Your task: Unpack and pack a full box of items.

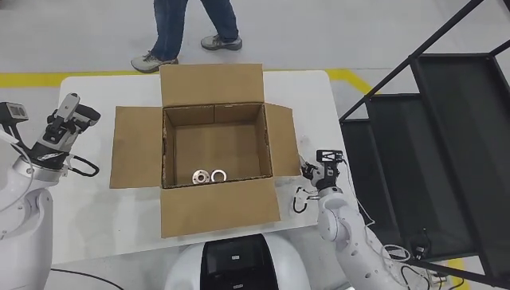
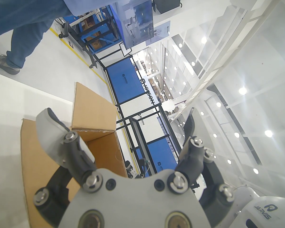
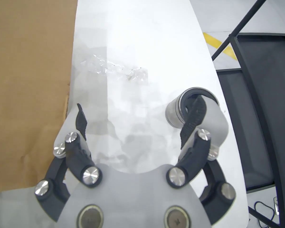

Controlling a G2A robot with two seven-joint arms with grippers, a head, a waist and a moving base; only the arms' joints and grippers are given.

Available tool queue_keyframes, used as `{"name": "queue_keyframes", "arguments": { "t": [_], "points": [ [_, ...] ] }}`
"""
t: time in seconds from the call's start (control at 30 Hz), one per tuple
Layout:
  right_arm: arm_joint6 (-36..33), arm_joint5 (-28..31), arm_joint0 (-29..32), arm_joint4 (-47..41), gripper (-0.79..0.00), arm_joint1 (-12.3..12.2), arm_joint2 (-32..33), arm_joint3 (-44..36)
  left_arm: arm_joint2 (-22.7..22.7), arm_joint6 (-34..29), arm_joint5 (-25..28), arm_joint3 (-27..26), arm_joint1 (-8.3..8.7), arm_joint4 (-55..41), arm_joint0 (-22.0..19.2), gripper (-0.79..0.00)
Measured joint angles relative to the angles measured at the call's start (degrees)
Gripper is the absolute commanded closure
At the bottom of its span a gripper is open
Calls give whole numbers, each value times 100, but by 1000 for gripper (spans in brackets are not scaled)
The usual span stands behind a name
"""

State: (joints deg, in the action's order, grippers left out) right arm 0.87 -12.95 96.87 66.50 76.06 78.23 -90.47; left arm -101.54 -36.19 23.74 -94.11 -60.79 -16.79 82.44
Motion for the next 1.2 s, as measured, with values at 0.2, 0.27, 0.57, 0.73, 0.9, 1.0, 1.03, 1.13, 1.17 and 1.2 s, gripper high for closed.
{"name": "queue_keyframes", "arguments": {
  "t": [0.2, 0.27, 0.57, 0.73, 0.9, 1.0, 1.03, 1.13, 1.17, 1.2],
  "points": [
    [51, 61, 88, -244, -785, -2, 176, -27, 0, 0, 0, 0, 0, 0, 0, -785],
    [110, 202, 112, -317, -785, -5, 206, -95, 0, 0, 0, 0, 0, 0, 0, -785],
    [181, 348, 399, -487, -785, -36, 529, -495, 0, 0, 0, 0, 0, 0, 0, -785],
    [-167, 251, 52, -531, -785, -20, 487, -119, 0, 0, 0, 0, 0, 0, 0, -785],
    [-273, 126, -335, -660, -785, 16, 413, 377, 0, 0, 0, 0, 0, 0, 0, -785],
    [-231, 25, -509, -734, -785, 36, 404, 638, 0, 0, 0, 0, 0, 0, 0, -785],
    [-211, 10, -542, -761, -785, 40, 404, 703, 0, 0, 0, 0, 0, 0, 0, -785],
    [-187, -12, -611, -806, -785, 55, 382, 884, 0, 0, 0, 1, 0, 0, 0, -785],
    [-187, -3, -629, -818, -785, 58, 375, 923, 0, 0, 0, 0, 0, 0, 0, -785],
    [-177, 6, -645, -827, -785, 62, 365, 965, 0, 0, 0, 0, 0, 0, 0, -785]
  ]
}}
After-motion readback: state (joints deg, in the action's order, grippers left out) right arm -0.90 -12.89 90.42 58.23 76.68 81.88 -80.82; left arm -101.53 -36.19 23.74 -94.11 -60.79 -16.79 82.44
